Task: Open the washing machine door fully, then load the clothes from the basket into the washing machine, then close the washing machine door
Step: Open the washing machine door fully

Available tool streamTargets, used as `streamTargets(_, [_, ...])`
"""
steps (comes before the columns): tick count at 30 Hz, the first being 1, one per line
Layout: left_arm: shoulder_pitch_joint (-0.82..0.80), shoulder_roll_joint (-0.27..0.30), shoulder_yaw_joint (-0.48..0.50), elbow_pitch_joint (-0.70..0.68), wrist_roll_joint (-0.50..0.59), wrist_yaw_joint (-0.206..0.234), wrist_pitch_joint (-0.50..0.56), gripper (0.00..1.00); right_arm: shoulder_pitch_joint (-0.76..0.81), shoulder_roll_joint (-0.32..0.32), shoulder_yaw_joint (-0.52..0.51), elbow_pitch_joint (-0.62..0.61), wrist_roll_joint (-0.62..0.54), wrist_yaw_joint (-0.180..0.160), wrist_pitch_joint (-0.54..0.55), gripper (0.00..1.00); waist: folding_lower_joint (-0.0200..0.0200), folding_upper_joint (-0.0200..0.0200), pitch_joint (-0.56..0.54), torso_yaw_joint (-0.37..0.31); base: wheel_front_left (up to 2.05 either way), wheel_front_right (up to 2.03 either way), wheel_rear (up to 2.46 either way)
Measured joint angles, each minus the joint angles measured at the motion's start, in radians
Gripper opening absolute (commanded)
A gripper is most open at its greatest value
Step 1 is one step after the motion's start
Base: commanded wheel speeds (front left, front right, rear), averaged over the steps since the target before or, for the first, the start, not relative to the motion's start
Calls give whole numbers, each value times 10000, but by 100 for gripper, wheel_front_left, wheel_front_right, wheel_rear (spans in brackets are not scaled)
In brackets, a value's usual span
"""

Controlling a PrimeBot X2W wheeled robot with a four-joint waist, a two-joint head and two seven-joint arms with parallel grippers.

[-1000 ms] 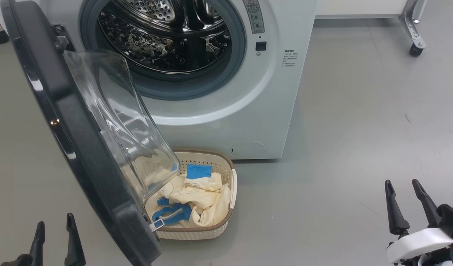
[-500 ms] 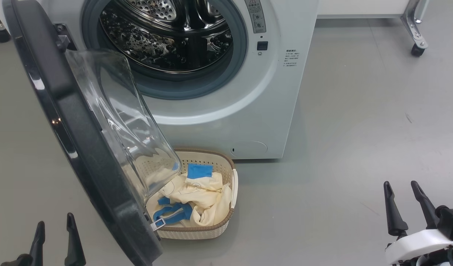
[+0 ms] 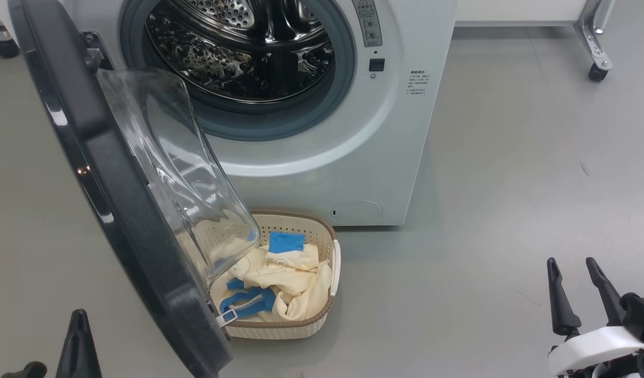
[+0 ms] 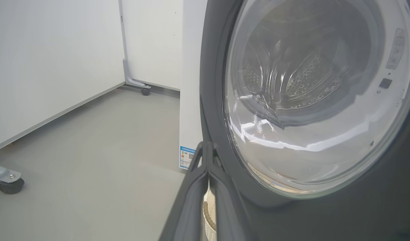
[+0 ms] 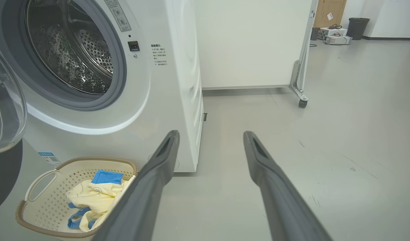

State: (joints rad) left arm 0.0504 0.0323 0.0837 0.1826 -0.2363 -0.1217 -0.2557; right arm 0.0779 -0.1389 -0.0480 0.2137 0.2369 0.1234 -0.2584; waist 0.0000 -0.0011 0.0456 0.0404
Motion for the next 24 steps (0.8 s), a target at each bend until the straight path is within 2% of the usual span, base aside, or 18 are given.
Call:
streamTargets(9, [-64, 0, 153, -297, -15, 46, 0, 0, 3, 84, -230, -2, -75, 2, 0, 100, 0, 0, 24, 156, 0, 0, 0])
streamTargets(13, [-217, 0, 332, -629, -12, 364, 0, 0, 8, 111, -345, -6, -75, 2, 0, 100, 0, 0, 43, 321, 0, 0, 0])
streamTargets(24, [-1029, -6, 784, -2197, 2, 895, 0, 0, 11, 115, -399, -25, -92, 2, 0, 100, 0, 0, 70, 831, 0, 0, 0])
